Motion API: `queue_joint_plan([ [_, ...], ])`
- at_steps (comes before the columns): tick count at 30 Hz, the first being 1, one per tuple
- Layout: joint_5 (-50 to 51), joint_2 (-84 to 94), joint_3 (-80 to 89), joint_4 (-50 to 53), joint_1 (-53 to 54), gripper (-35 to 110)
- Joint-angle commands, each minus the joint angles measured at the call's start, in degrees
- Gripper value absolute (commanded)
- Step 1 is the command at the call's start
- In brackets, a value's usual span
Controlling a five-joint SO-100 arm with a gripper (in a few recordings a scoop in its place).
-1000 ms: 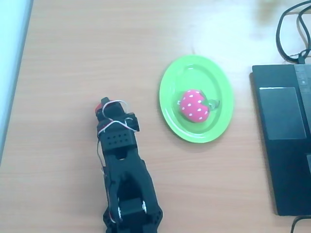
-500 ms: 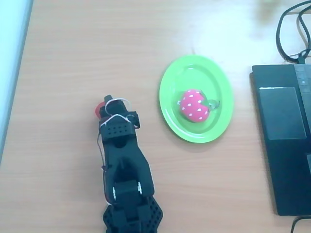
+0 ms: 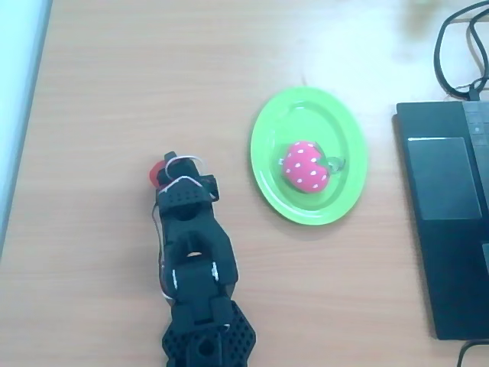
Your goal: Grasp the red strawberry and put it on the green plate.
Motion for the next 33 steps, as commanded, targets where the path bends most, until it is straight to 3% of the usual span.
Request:
queue_joint_plan([
  [1,-0.5,-0.4,-1.8,-0.1,-1.3,36],
  [18,-1.5,-4.4,-2.8,-0.5,-2.0,24],
  [33,-1.4,-0.7,-2.0,-0.5,-1.8,23],
])
